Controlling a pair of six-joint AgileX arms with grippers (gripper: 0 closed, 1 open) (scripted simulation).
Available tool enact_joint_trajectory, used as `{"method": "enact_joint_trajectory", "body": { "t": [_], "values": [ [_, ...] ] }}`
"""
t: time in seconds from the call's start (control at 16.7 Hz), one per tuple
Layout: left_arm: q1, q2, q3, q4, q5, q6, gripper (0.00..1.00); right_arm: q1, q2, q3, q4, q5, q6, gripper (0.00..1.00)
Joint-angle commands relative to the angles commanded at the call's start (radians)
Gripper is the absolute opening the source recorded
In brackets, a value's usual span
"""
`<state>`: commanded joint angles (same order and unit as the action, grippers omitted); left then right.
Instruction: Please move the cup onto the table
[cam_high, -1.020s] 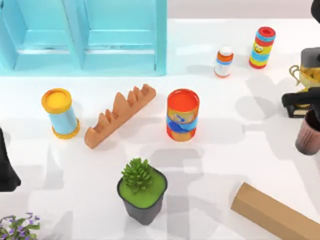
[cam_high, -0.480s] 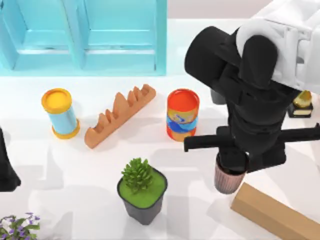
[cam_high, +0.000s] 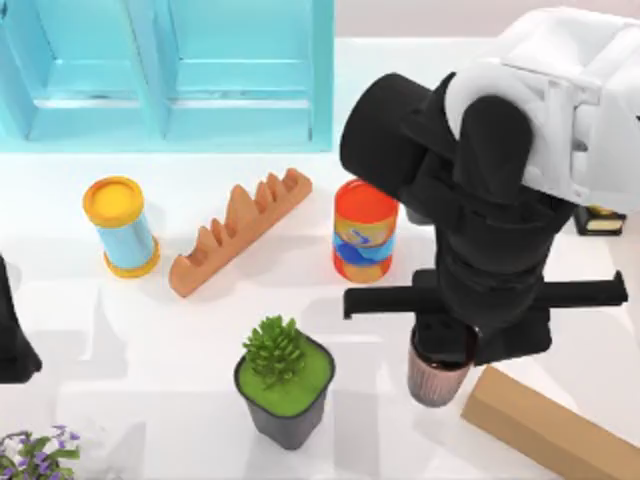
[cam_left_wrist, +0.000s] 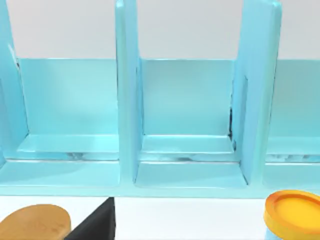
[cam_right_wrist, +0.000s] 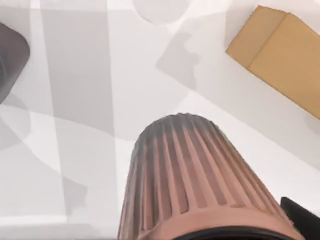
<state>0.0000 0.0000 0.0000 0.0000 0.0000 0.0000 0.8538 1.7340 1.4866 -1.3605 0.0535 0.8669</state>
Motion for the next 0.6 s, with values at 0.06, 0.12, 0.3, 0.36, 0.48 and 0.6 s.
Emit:
{"method": "enact_joint_trajectory", "body": {
  "t": [0.06, 0.12, 0.3, 0.36, 0.48, 0.6],
  "values": [
    [0.0, 0.0, 0.0, 0.0, 0.0, 0.0, 1.0, -0.005, -0.001, -0.003, 0.001, -0.001, 0.0, 0.0],
    [0.0, 0.0, 0.0, 0.0, 0.0, 0.0, 1.0, -0.005, -0.001, -0.005, 0.004, -0.001, 0.0, 0.0],
    [0.0, 0.0, 0.0, 0.0, 0.0, 0.0, 1.0, -0.003, 0.007, -0.053, 0.062, 0.0, 0.002, 0.0],
    [0.0, 0.0, 0.0, 0.0, 0.0, 0.0, 1.0, -0.002, 0.011, -0.068, 0.08, 0.0, 0.003, 0.0],
    [0.0, 0.0, 0.0, 0.0, 0.0, 0.0, 1.0, 0.001, 0.019, -0.101, 0.118, -0.001, 0.004, 0.0],
    [0.0, 0.0, 0.0, 0.0, 0.0, 0.0, 1.0, 0.003, 0.026, -0.131, 0.156, 0.0, 0.005, 0.0]
  ]
}}
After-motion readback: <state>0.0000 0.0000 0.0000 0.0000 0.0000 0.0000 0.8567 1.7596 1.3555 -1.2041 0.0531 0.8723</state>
